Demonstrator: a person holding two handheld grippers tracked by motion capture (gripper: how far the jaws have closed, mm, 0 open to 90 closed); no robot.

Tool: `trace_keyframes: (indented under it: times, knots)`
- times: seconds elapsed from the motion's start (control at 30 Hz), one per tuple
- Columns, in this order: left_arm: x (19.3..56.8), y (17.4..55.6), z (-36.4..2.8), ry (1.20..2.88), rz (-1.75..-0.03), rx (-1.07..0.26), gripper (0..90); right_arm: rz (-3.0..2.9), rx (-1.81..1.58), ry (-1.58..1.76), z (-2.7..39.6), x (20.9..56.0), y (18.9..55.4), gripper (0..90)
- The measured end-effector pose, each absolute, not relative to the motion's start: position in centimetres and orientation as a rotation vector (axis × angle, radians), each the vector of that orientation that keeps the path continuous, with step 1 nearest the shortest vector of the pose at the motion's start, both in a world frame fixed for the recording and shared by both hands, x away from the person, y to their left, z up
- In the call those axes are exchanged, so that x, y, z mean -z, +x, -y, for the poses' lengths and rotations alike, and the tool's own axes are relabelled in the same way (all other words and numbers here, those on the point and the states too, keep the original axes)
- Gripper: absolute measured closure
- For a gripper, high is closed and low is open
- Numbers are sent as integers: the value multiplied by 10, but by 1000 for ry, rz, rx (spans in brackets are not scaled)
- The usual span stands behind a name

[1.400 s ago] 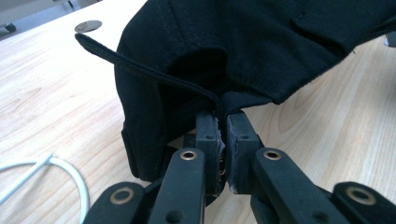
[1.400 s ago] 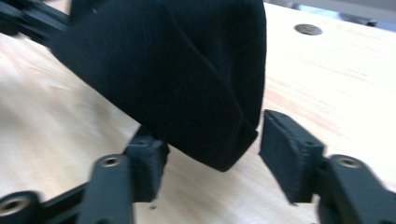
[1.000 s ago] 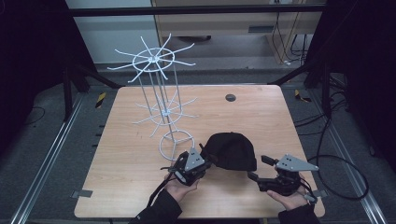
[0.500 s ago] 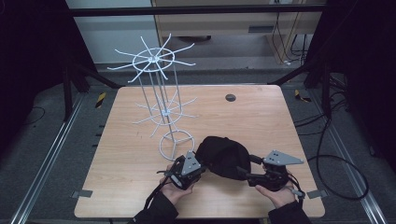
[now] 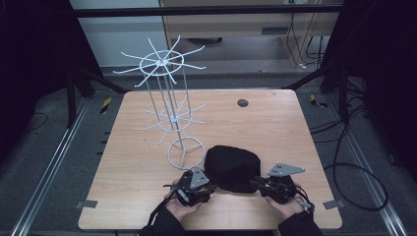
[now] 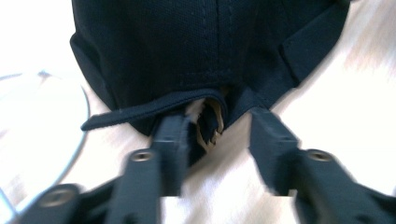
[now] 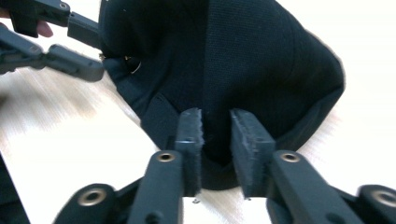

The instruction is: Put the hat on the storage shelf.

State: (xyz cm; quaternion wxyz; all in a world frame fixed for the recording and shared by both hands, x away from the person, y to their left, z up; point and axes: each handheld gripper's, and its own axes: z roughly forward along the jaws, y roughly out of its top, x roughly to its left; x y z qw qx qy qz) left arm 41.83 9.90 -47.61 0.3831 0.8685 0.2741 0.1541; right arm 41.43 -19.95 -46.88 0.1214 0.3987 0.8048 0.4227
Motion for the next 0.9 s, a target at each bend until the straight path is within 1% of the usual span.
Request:
trace_keyframes:
  times: [0.07, 0.1, 0.13, 0.17, 0.2, 0.23, 0.27, 0.3, 0.4, 0.5, 0.57, 0.6, 0.8, 0.87, 0.9]
  knots:
    - [474, 415, -105, 2200, -714, -380, 446, -2356, -1233, 1163, 201, 470, 414, 754]
    - [471, 412, -112, 2192, -729, -374, 410, -2339, -1248, 1150, 202, 468, 413, 706]
    - [471, 412, -112, 2192, -729, -374, 394, -2339, -1248, 1150, 202, 468, 413, 706]
    - [470, 410, -117, 2182, -736, -380, 385, -2321, -1287, 1114, 204, 463, 412, 662]
    - [470, 410, -117, 2182, -736, -380, 381, -2321, -1287, 1114, 204, 463, 412, 662]
    - [468, 409, -122, 2172, -743, -380, 381, -2314, -1302, 1105, 204, 460, 411, 635]
    - [467, 408, -125, 2162, -750, -383, 379, -2276, -1330, 1065, 204, 453, 411, 576]
    - [466, 407, -128, 2154, -755, -385, 379, -2276, -1330, 1065, 204, 453, 411, 576]
    - [463, 405, -139, 2136, -773, -396, 380, -2240, -1365, 1017, 203, 442, 416, 523]
    - [459, 404, -152, 2109, -797, -420, 385, -2243, -1378, 989, 199, 438, 420, 504]
    - [453, 404, -168, 2069, -825, -444, 397, -2256, -1349, 959, 193, 437, 429, 488]
    - [453, 404, -168, 2069, -825, -444, 403, -2256, -1349, 959, 193, 437, 429, 488]
    - [441, 408, -209, 1961, -908, -499, 432, -2300, -1273, 893, 180, 438, 448, 441]
    - [438, 410, -226, 1933, -946, -533, 440, -2332, -1271, 879, 178, 438, 454, 450]
    - [438, 410, -226, 1933, -946, -533, 441, -2332, -1271, 879, 178, 438, 454, 450]
